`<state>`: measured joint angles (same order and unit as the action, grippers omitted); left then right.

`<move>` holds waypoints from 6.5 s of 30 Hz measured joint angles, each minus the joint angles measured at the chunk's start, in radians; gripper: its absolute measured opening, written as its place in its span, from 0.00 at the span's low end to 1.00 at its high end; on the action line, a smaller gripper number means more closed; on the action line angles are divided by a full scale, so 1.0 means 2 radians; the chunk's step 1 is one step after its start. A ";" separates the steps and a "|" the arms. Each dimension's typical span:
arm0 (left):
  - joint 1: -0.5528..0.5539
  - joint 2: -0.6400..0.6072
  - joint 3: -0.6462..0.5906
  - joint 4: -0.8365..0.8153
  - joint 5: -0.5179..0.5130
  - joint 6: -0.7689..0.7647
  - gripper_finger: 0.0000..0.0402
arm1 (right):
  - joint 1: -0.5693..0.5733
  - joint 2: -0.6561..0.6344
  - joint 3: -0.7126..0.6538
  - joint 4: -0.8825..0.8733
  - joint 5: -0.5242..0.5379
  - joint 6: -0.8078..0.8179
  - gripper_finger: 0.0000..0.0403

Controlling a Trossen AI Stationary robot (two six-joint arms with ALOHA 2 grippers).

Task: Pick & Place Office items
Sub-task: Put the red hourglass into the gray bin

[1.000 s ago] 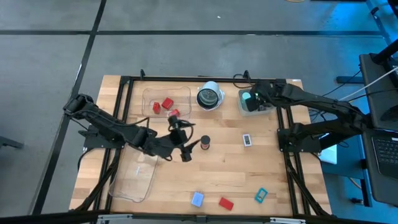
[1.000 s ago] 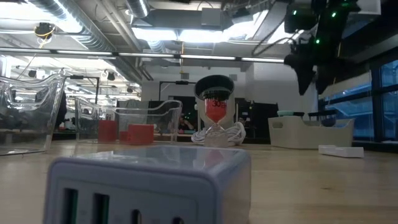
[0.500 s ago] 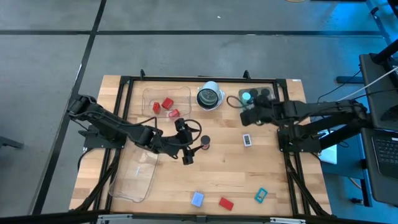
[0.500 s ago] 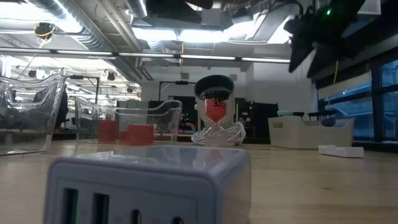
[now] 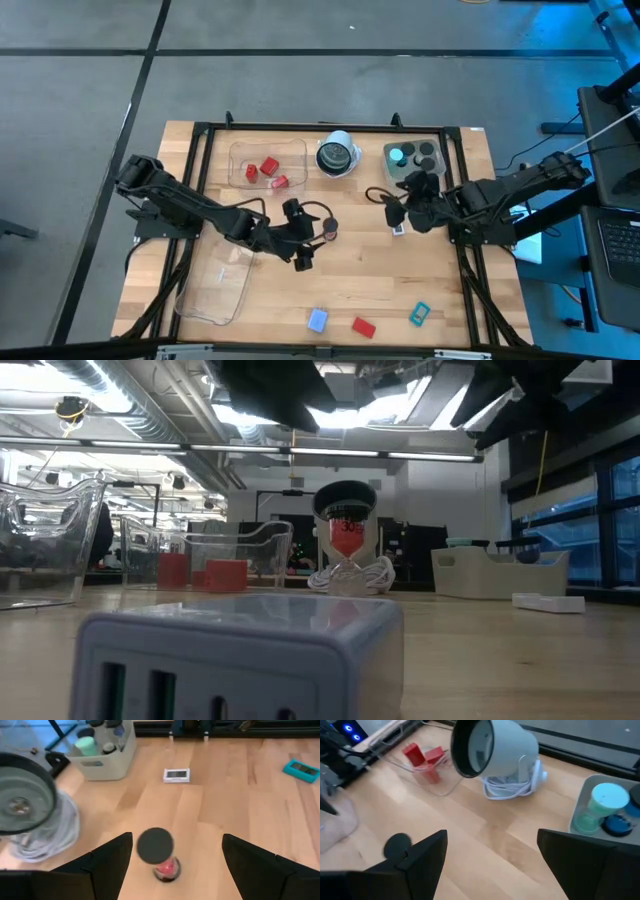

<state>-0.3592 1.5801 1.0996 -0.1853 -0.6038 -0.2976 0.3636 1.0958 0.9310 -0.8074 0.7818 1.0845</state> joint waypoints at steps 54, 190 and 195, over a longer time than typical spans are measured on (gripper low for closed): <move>0.112 0.127 0.000 0.082 0.141 -0.028 0.73 | 0.030 0.049 0.000 0.000 0.006 0.013 0.77; -0.013 -0.067 0.001 0.361 0.095 0.455 0.67 | -0.001 0.082 0.000 0.636 -0.357 -0.299 0.14; -0.020 -0.067 0.001 0.307 0.050 0.423 0.67 | -0.001 0.082 0.000 0.608 -0.360 -0.299 0.02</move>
<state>-0.3989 1.4471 1.1007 0.4282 -0.5043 0.5485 0.3612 1.2594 0.9306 0.4090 0.0615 0.4873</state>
